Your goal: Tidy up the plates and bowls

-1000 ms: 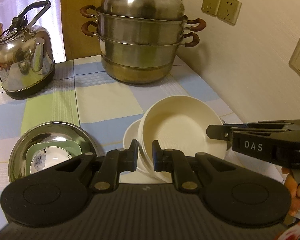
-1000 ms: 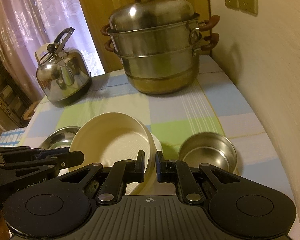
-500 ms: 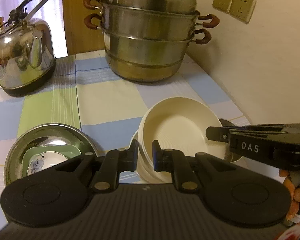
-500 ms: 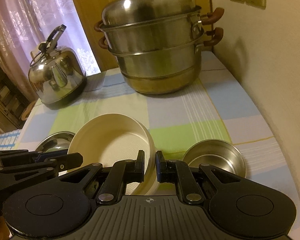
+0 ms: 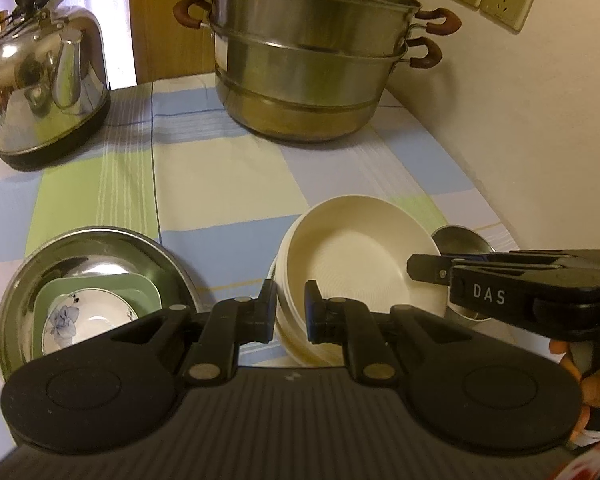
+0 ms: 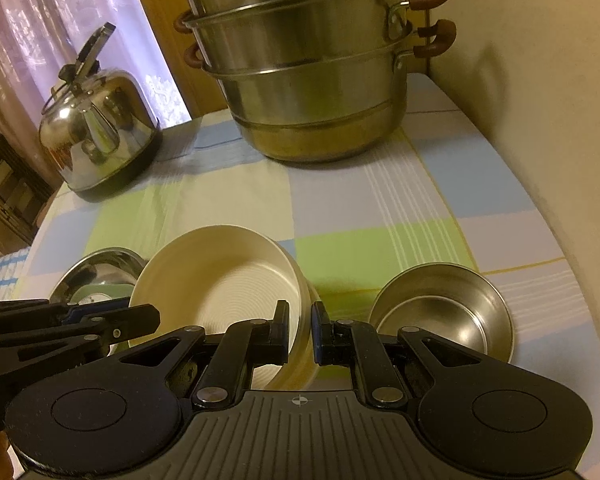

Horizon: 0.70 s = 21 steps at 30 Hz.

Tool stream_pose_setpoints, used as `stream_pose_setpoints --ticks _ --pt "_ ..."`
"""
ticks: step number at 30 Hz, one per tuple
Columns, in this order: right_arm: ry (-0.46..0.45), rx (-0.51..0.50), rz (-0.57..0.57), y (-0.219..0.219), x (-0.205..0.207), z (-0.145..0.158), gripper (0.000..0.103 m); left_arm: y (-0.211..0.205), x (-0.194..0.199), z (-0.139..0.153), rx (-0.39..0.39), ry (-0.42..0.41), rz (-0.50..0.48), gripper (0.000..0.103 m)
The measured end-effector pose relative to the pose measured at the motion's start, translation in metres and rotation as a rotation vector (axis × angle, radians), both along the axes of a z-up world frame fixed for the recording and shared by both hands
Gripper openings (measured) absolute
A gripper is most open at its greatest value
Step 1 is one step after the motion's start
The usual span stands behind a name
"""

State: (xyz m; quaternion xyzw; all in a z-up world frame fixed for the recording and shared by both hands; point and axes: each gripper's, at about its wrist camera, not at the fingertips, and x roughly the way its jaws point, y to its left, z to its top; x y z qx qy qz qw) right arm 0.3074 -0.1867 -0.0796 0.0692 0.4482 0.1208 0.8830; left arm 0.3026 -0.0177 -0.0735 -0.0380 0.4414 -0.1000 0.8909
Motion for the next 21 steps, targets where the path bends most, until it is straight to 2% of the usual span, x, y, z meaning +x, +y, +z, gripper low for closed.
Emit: stream_pose_setpoints --ticks 9,21 --pt "0.057 -0.019 0.003 0.002 0.01 -0.011 0.011 -0.001 0.009 -0.008 -0.004 0.036 0.003 0.013" --pt "0.065 -0.012 0.009 0.001 0.017 -0.01 0.012 -0.001 0.012 -0.01 -0.009 0.058 0.0 0.014"
